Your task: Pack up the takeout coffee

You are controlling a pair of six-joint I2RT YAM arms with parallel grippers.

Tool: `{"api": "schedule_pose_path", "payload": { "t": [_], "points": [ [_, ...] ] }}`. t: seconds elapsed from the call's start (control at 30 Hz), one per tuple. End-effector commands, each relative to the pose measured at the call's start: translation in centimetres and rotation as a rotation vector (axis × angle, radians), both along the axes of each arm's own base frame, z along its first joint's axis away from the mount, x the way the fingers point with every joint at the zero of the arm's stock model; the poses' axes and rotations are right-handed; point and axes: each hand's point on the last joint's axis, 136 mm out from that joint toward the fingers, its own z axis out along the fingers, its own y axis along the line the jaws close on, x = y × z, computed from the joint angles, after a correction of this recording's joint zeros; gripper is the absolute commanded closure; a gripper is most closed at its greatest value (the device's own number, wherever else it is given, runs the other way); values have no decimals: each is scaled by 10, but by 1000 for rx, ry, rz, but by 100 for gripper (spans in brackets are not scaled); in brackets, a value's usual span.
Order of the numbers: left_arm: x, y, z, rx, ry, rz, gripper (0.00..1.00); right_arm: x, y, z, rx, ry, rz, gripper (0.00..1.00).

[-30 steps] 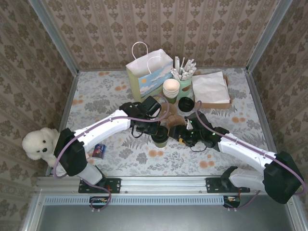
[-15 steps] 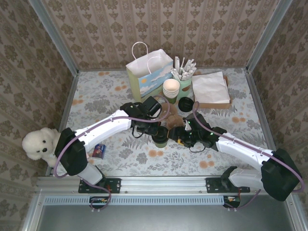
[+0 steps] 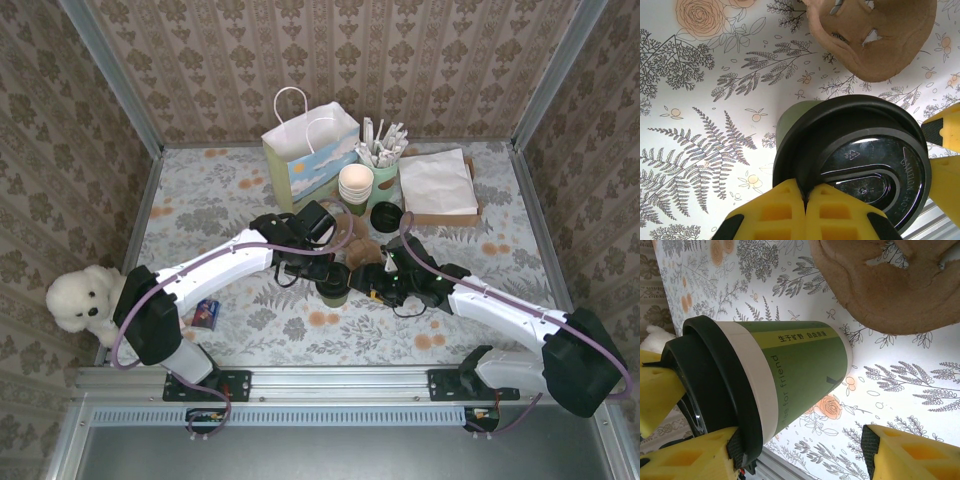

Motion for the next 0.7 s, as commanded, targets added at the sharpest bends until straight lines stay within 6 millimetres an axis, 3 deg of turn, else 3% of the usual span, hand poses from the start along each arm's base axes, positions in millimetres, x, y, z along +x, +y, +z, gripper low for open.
{"api": "schedule_pose_path", "payload": {
  "t": [0.0, 0.43, 0.67],
  "points": [
    [-16, 7, -26, 60, 76, -15, 100, -6, -12, -16, -82, 52, -31, 34],
    [-23, 14, -37, 86, 103, -13, 100, -12, -21, -32, -133, 95, -49, 32],
    [-35, 35, -65, 168, 146, -3, 100, -22, -38, -57, -219, 157, -83, 31]
  ]
}}
